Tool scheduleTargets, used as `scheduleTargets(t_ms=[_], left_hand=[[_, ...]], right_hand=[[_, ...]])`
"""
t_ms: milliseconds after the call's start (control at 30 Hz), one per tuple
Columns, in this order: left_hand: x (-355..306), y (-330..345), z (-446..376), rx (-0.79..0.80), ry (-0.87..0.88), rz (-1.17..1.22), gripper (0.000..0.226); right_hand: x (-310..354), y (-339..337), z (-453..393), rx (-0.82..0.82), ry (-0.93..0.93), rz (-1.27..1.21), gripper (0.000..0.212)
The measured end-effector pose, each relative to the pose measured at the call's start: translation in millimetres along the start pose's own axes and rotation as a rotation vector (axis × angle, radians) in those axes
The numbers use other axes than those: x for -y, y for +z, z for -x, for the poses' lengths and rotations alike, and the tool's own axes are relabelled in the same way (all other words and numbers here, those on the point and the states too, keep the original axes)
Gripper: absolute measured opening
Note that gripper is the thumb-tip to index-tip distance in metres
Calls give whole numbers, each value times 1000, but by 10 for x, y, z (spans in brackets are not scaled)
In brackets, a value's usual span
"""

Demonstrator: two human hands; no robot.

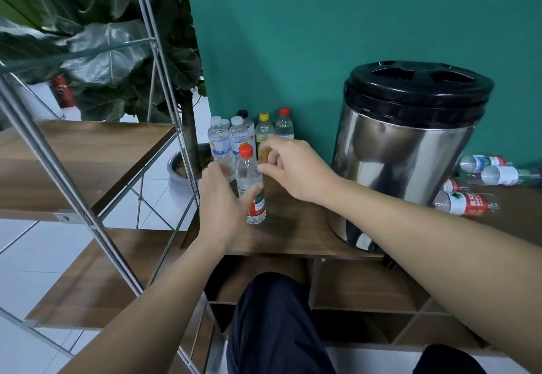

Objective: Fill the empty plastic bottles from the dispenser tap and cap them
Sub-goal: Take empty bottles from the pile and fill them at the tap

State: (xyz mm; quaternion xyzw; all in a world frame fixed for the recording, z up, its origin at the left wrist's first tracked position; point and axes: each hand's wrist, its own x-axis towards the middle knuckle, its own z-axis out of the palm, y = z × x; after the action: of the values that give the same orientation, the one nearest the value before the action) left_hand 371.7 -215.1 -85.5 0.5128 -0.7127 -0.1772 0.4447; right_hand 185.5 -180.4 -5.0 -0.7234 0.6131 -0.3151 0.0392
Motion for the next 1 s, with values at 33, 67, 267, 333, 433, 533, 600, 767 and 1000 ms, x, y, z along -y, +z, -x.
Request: scheduleTargets(t_ms=[33,67,267,333,433,533,600,767,1000], left_hand=[[-81,-21,79,-7,28,17,56],[-192,-38,162,3,60,53,45],[-1007,122,706,198,267,212,14],[-1311,273,866,238,303,311,14],[-1755,570,1074,317,339,368,12],[-2116,974,1226,429,408,370,12],[-2331,1271,1324,480,442,374,17],[-2768,2055,1460,629,438,255,47],[-2871,3075,1168,600,299,162,58]], right_hand=[[5,-57,117,-27,14,-16,19],[0,-121,244,-52,26,-42,9],[-119,-741,1208,-201,169,-169,30],[-238,-993,1591,-270,210,-217,32],[-511,-1314,2134,-359,279,-264,33],[-899,-1519,2626,-395,388,-269,30],[-1181,-1616,2911,-417,469,-263,29],[-1839,-1797,3353,-515,621,-276,27],[-2788,-1862,3255,-474,760,-242,44]])
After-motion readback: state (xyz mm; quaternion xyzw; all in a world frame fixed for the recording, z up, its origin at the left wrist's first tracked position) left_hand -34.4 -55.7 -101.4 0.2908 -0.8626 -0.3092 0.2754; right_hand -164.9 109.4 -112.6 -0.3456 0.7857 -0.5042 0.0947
